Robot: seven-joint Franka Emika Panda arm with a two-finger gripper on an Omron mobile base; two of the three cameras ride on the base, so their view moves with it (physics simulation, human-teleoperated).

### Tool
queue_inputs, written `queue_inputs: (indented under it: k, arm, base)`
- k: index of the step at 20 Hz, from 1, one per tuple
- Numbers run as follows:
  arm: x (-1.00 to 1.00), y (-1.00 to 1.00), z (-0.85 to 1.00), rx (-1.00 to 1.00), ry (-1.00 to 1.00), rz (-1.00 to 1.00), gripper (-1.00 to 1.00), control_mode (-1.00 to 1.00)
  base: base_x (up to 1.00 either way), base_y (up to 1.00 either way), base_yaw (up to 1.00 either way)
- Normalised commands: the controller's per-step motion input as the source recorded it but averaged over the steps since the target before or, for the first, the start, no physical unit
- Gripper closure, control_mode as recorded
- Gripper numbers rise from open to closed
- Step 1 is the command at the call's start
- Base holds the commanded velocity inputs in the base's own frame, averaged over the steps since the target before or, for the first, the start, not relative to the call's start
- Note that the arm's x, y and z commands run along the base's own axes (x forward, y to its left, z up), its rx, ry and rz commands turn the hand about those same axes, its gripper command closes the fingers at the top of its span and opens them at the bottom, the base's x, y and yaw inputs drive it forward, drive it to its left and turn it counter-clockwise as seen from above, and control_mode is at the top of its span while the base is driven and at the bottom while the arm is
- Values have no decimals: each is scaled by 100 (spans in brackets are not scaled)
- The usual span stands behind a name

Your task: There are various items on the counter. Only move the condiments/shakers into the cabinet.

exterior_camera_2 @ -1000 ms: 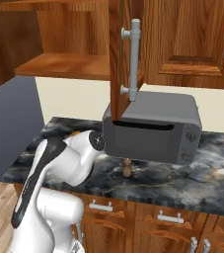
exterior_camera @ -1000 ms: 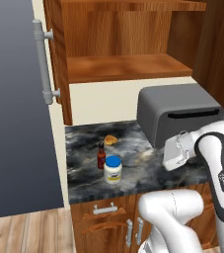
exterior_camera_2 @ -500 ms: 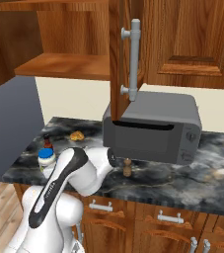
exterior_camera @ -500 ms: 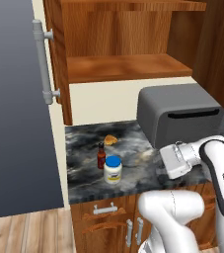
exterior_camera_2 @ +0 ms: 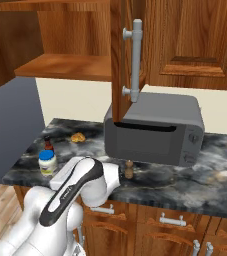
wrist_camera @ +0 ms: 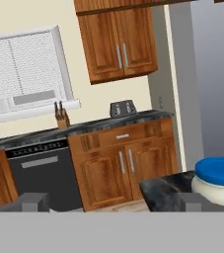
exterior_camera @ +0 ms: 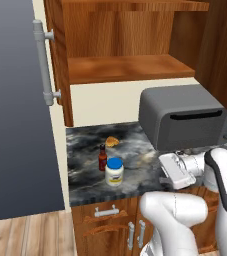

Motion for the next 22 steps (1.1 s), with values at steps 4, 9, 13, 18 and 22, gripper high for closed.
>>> queue_inputs:
  k: [4,9,13,18,22]
  arm:
    - [29,15,-9,0,0,0,-100,-100]
    - [45,33,-10,0,0,0,-100,-100]
    - [39,34,-11,0,0,0,-100,-100]
    - [24,29,-24,0,0,0,-100,-100]
    - [13,19,-29,0,0,0,-100,-100]
  base:
    - [0,0,0]
    - [0,0,0]
    - [0,0,0]
    - [0,0,0]
    - [0,0,0]
